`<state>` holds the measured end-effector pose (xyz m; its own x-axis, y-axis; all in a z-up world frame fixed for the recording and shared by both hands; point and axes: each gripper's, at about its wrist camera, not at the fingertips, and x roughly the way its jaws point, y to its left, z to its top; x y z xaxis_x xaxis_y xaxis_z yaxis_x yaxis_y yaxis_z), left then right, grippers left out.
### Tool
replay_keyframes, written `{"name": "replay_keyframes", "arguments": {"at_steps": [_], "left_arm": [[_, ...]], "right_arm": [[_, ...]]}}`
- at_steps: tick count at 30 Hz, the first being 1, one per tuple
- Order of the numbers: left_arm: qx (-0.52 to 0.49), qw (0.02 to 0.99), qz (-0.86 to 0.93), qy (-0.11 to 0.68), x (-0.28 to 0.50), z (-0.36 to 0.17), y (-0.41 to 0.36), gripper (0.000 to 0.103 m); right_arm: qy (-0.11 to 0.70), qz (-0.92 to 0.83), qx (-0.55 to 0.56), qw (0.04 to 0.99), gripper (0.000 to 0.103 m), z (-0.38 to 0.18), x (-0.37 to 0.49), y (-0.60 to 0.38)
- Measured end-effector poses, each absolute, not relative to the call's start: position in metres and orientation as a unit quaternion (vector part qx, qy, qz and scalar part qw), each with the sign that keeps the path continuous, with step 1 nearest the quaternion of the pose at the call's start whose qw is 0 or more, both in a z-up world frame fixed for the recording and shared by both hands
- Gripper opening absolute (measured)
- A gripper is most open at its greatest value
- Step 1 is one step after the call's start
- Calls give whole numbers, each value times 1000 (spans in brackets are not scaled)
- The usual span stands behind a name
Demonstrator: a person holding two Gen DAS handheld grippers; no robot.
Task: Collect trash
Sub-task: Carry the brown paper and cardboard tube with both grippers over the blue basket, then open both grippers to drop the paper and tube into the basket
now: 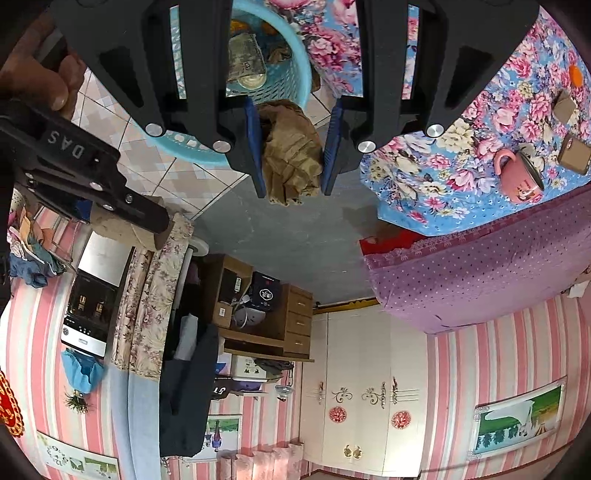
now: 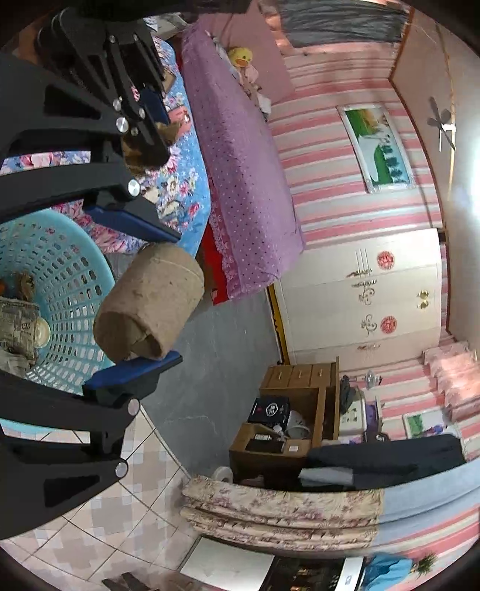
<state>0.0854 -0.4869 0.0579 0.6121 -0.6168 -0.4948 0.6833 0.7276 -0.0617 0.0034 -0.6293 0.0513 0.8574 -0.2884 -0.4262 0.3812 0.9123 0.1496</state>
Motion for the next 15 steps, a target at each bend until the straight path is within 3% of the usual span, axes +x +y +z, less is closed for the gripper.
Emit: {"name": "replay_keyframes", "arguments": {"at_steps": [15], "left_arm": [[69, 893, -369, 249, 85, 60, -488, 28]], "right_arm": [[204, -176, 112, 956, 59, 50, 5, -626]]}}
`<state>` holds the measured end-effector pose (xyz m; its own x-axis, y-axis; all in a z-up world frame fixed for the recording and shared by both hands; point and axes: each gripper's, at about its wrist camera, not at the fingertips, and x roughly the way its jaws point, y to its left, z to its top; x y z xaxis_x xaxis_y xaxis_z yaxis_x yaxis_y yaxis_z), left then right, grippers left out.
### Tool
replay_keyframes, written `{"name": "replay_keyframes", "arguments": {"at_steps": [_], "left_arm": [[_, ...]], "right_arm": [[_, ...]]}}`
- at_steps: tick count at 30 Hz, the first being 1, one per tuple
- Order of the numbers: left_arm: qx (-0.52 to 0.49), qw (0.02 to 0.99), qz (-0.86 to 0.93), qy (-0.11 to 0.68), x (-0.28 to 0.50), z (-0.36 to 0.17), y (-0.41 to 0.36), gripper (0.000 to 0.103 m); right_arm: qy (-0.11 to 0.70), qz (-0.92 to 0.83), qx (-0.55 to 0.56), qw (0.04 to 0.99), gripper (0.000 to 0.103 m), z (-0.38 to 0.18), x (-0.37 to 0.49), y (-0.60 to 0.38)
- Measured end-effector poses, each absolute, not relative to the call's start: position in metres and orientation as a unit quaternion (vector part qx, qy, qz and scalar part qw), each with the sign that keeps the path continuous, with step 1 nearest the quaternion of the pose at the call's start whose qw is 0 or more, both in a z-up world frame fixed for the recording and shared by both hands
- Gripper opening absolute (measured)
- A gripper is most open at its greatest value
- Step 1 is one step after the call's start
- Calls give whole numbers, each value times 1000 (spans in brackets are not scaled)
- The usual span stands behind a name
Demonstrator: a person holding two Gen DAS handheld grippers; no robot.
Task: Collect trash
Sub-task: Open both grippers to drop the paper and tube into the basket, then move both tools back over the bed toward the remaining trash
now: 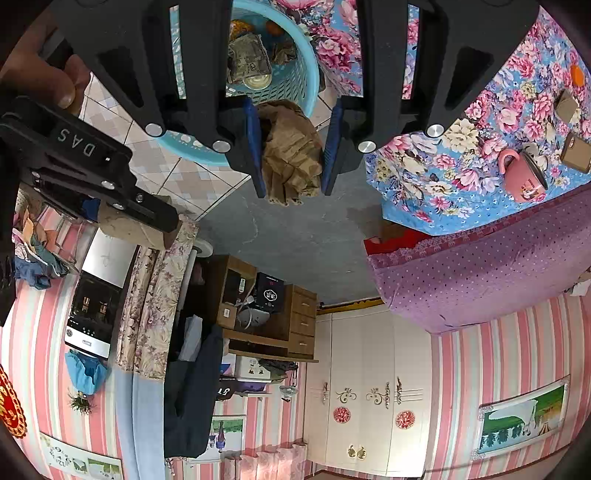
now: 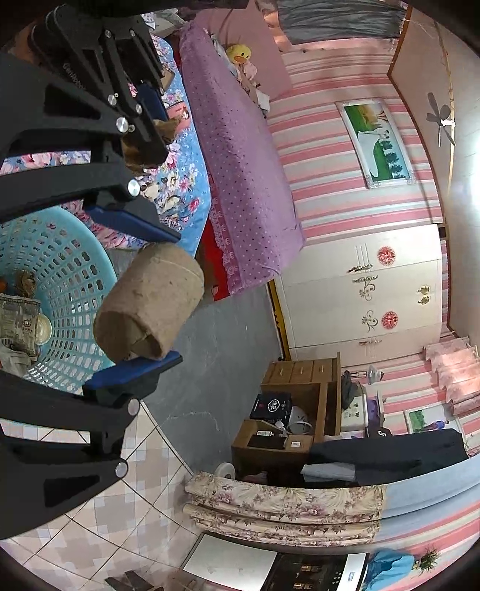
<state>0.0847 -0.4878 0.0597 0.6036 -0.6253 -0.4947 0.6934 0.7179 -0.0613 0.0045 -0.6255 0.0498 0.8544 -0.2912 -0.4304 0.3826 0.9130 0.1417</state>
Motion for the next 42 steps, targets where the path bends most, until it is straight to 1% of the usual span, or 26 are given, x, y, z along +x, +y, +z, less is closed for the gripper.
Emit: {"name": "replay_keyframes", "arguments": {"at_steps": [9, 12, 14, 18, 20, 28, 29, 30, 31, 34, 36, 37, 38, 40, 42], "left_arm": [[66, 892, -370, 251, 86, 57, -486, 28], [66, 892, -371, 252, 87, 57, -487, 28], [67, 891, -372, 252, 87, 57, -487, 28], [66, 891, -373, 252, 86, 57, -488, 28], [65, 890, -375, 252, 86, 57, -490, 28], [68, 883, -386, 257, 83, 53, -501, 30], [68, 882, -388, 259, 84, 52, -503, 32], [69, 880, -390, 262, 83, 51, -505, 36], [69, 878, -394, 263, 83, 51, -507, 45], [79, 877, -402, 253, 77, 54, -513, 46], [79, 879, -399, 248, 77, 56, -511, 58], [75, 883, -393, 244, 78, 57, -505, 68], [74, 887, -388, 240, 79, 58, -501, 74], [77, 897, -369, 232, 84, 57, -489, 79], [85, 905, -348, 229, 92, 55, -471, 79]], "right_arm": [[204, -175, 107, 957, 61, 51, 6, -622], [202, -168, 112, 958, 63, 51, 6, -622], [200, -178, 107, 957, 68, 52, 5, -621], [191, -188, 117, 956, 70, 53, 1, -625], [190, -193, 119, 955, 73, 53, 0, -627], [176, -207, 127, 954, 73, 56, -7, -634], [173, -211, 129, 953, 73, 56, -9, -635], [169, -213, 133, 953, 73, 57, -11, -637], [166, -214, 136, 953, 73, 57, -11, -638], [166, -212, 138, 953, 73, 57, -11, -638], [168, -210, 136, 954, 73, 56, -9, -637], [167, -208, 136, 954, 73, 56, -8, -636], [167, -205, 135, 955, 73, 57, -7, -634], [167, -198, 132, 957, 73, 58, -3, -631], [169, -189, 127, 959, 74, 59, 2, -622]]}}
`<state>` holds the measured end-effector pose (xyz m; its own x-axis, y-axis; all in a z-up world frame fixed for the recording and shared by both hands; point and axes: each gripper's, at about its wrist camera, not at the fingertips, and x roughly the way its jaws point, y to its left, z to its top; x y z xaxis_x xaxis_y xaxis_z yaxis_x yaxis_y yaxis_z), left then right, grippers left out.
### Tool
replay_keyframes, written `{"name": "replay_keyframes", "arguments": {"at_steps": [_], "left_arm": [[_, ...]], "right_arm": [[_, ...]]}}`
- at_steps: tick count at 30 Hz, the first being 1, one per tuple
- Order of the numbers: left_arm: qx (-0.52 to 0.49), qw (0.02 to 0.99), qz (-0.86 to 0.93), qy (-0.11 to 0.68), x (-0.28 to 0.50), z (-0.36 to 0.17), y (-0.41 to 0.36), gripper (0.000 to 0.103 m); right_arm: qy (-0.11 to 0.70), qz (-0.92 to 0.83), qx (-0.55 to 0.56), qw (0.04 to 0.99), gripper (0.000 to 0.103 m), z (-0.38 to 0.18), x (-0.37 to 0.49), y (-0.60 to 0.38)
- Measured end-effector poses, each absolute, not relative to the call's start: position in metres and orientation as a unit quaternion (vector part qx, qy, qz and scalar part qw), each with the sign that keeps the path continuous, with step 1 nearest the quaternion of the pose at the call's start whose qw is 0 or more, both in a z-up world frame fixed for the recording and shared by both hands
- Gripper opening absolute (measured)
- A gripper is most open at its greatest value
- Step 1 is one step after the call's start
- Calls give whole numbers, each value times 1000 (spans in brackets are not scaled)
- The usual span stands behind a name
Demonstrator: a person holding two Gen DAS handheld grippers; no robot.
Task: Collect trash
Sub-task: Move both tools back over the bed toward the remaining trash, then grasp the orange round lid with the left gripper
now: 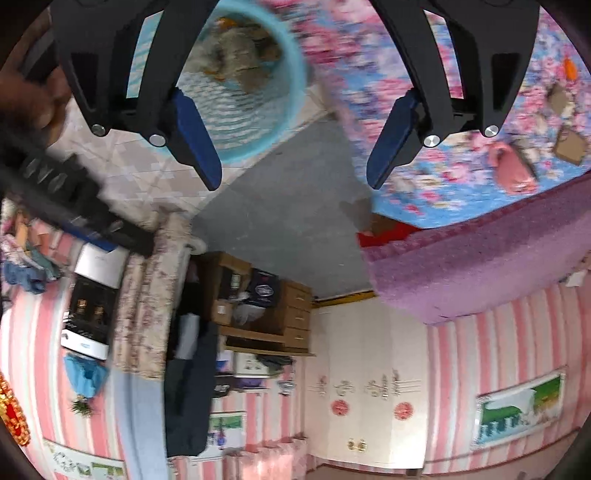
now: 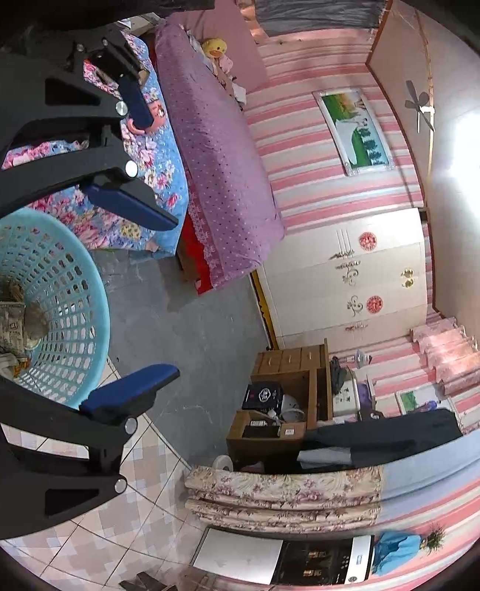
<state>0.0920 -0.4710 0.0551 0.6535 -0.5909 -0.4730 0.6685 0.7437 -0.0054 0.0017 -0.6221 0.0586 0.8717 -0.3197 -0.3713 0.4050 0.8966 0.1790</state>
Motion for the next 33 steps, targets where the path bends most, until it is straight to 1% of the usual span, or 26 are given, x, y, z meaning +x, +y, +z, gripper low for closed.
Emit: {"name": "replay_keyframes", "arguments": {"at_steps": [1, 3, 4, 5, 9, 12, 15, 20, 26, 27, 29, 30, 31, 32, 33], "left_arm": [[91, 914, -327, 224, 99, 53, -452, 79], [97, 923, -298, 222, 109, 50, -423, 85], [104, 931, -271, 220, 118, 46, -400, 90], [109, 940, -240, 217, 126, 43, -377, 93], [113, 954, -141, 238, 160, 25, -282, 93], [87, 957, -73, 269, 184, 7, -200, 93], [60, 950, -27, 306, 203, -16, -143, 93], [34, 938, -21, 343, 222, -51, -97, 93], [15, 926, -45, 375, 242, -70, -88, 91], [16, 924, -50, 379, 246, -72, -90, 90], [14, 918, -60, 392, 252, -79, -91, 77], [17, 912, -71, 404, 256, -84, -95, 73], [24, 906, -74, 416, 257, -90, -98, 57], [26, 901, -78, 427, 259, -96, -99, 50], [25, 902, -80, 424, 258, -96, -99, 47]], "right_arm": [[170, -184, 124, 960, 74, 59, 4, -618], [172, -171, 119, 963, 74, 59, 13, -607], [174, -165, 117, 964, 74, 58, 16, -603], [177, -155, 113, 965, 74, 58, 22, -595], [190, -114, 95, 971, 74, 57, 47, -554], [200, -77, 72, 974, 74, 54, 69, -514], [217, -42, 45, 974, 75, 48, 89, -470], [243, 8, 22, 970, 75, 32, 120, -404], [284, 43, -13, 958, 75, 1, 154, -333], [291, 46, -17, 956, 75, -4, 159, -323], [303, 52, -19, 951, 75, -13, 169, -308], [310, 55, -21, 949, 75, -18, 176, -302], [316, 58, -22, 947, 75, -22, 181, -296], [322, 63, -25, 944, 75, -27, 186, -289], [326, 67, -28, 943, 75, -31, 192, -282]]}}
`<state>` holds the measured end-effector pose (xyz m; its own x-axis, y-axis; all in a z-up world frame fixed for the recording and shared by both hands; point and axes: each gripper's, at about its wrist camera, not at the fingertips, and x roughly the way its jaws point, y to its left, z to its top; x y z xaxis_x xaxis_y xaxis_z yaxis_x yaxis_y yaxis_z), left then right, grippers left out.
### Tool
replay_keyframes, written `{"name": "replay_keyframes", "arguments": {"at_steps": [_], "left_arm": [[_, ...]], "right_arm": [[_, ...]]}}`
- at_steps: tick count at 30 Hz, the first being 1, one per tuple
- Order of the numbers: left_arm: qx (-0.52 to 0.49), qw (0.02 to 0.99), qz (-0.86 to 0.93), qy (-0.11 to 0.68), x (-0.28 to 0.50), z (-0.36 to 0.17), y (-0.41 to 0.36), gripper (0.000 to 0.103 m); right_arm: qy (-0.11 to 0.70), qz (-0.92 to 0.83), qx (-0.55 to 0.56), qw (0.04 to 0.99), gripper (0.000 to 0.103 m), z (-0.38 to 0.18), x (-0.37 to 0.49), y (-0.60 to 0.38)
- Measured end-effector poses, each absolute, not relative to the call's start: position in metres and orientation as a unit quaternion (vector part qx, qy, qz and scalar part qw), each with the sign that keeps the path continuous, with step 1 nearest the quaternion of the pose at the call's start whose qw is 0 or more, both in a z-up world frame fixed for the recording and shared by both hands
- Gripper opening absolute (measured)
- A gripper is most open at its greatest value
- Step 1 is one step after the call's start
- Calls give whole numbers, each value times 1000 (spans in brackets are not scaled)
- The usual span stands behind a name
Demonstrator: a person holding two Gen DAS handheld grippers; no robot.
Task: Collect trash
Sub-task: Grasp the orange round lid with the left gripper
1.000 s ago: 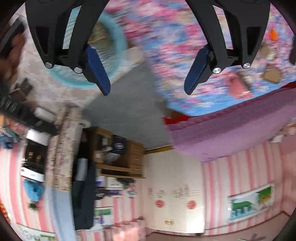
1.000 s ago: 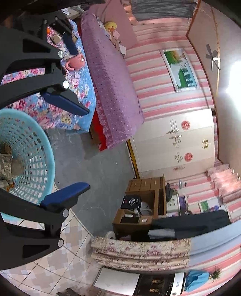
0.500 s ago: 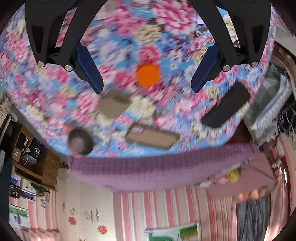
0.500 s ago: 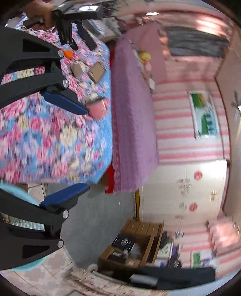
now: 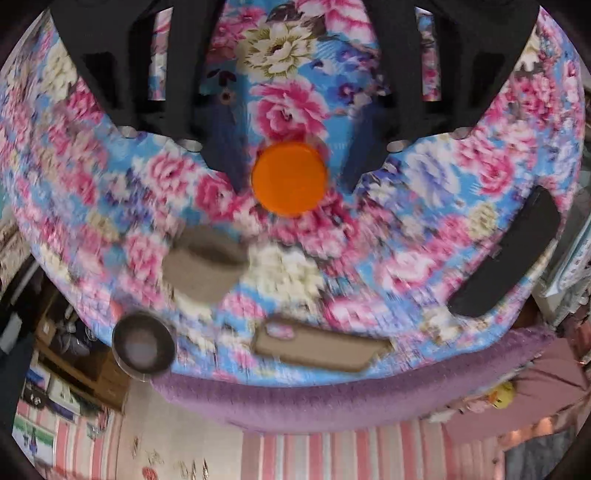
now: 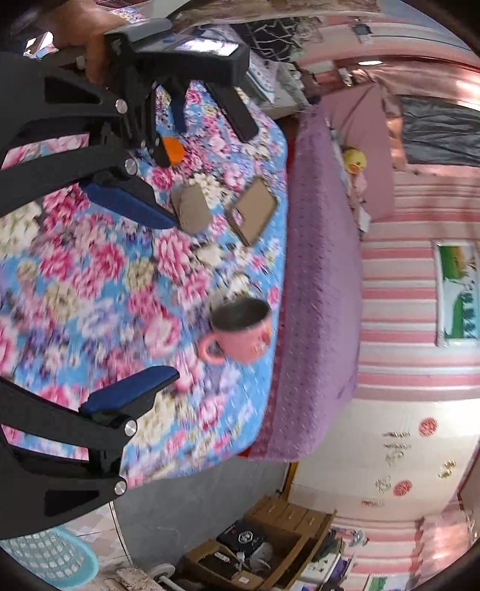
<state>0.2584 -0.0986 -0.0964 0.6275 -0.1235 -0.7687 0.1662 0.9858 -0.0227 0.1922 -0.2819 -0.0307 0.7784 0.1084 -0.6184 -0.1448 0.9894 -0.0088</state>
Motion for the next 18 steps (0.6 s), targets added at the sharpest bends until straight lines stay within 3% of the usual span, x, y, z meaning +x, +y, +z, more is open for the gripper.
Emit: {"name": "replay_keyframes", "arguments": {"at_steps": [1, 9, 18], "left_arm": [[16, 902, -85, 422, 258, -93, -96, 39], [-50, 936, -44, 344, 240, -38, -27, 39], [-64, 938, -28, 339, 236, -32, 8, 39]], "right_arm": [[329, 71, -29, 941, 75, -34, 197, -276], [355, 121, -34, 927, 75, -60, 252, -212], [422, 112, -79, 896, 76, -116, 303, -155]]}}
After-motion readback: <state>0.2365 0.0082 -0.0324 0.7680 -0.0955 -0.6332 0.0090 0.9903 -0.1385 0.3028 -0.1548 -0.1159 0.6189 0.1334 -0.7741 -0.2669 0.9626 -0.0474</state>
